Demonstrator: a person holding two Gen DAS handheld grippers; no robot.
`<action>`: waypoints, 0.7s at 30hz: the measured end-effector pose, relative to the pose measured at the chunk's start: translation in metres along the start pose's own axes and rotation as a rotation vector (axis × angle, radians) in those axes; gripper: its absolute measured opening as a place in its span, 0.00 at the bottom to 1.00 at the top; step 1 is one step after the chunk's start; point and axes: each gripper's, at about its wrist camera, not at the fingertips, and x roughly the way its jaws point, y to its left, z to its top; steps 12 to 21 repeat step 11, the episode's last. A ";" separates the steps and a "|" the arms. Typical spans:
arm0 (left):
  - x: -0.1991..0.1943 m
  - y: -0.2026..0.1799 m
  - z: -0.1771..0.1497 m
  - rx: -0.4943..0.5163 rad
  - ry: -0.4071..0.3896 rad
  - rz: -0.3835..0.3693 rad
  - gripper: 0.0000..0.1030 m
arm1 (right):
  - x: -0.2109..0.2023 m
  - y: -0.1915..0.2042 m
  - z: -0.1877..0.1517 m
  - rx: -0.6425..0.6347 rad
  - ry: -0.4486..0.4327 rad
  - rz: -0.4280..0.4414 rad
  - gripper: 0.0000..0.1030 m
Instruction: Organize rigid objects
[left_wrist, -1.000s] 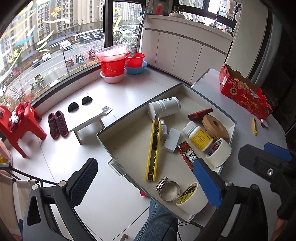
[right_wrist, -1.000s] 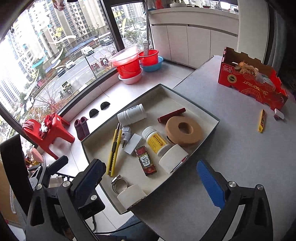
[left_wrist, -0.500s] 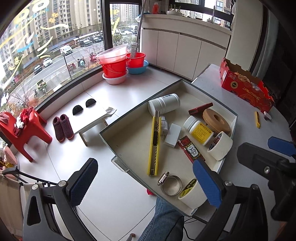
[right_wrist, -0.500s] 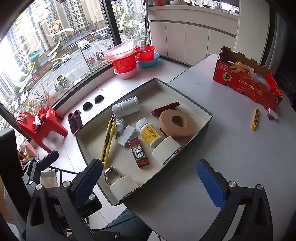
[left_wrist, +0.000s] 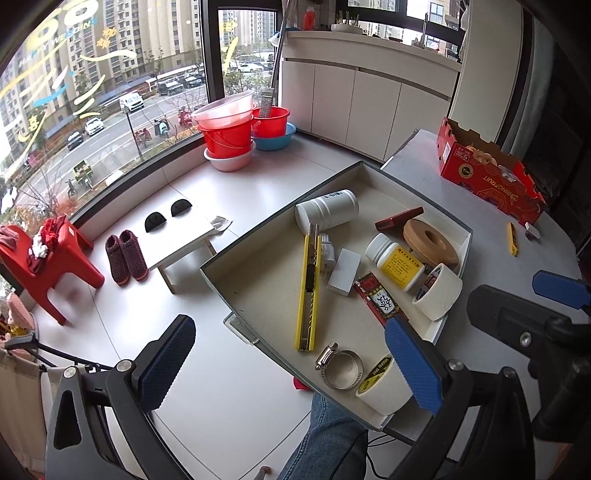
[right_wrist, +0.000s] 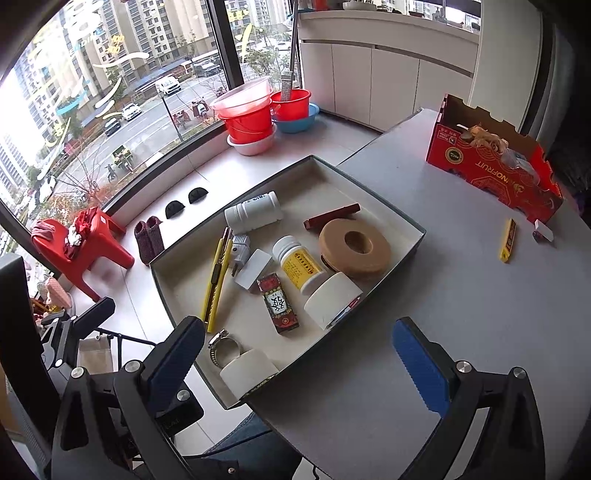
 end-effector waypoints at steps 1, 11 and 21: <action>0.000 0.000 0.000 0.000 0.001 -0.002 0.99 | 0.000 0.001 0.000 -0.002 0.001 -0.001 1.00; -0.005 0.002 0.000 -0.011 -0.029 0.013 1.00 | 0.000 0.003 0.000 -0.006 0.003 -0.003 1.00; -0.005 0.002 0.000 -0.011 -0.029 0.013 1.00 | 0.000 0.003 0.000 -0.006 0.003 -0.003 1.00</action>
